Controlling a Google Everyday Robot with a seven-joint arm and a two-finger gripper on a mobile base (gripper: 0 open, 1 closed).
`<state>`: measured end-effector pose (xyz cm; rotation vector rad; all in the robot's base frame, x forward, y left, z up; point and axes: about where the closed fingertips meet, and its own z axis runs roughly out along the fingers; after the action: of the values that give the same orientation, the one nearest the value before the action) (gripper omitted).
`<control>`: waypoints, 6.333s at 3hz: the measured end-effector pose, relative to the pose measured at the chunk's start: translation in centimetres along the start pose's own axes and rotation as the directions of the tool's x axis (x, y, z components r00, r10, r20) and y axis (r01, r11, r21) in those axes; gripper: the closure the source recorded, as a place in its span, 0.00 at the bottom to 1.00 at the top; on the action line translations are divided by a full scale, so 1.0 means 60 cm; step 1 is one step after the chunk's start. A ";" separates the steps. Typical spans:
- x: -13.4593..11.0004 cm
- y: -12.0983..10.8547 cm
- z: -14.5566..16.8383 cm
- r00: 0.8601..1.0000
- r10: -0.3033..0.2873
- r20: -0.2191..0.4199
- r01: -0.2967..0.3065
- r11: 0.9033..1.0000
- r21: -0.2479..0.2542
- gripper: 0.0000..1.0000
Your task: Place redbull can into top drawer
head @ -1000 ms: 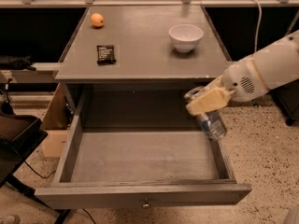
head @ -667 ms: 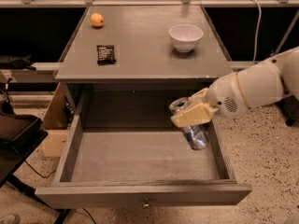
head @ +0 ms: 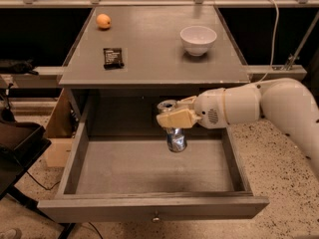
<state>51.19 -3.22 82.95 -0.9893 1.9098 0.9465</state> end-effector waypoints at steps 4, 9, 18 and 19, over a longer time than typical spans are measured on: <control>0.061 -0.112 0.008 0.954 0.128 0.271 -0.139 0.990 0.020 1.00; 0.160 -0.099 0.044 0.923 -0.131 0.363 0.154 0.987 -0.036 1.00; 0.117 -0.060 -0.038 0.915 -0.148 0.375 0.173 0.984 -0.034 0.00; 0.072 -0.002 -0.129 0.947 -0.165 0.275 0.167 0.986 0.014 0.00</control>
Offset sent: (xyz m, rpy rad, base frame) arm 0.0641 -0.0794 -0.0576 0.3198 0.0299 -0.2948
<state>47.30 -11.21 82.48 -0.9531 1.5674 0.9412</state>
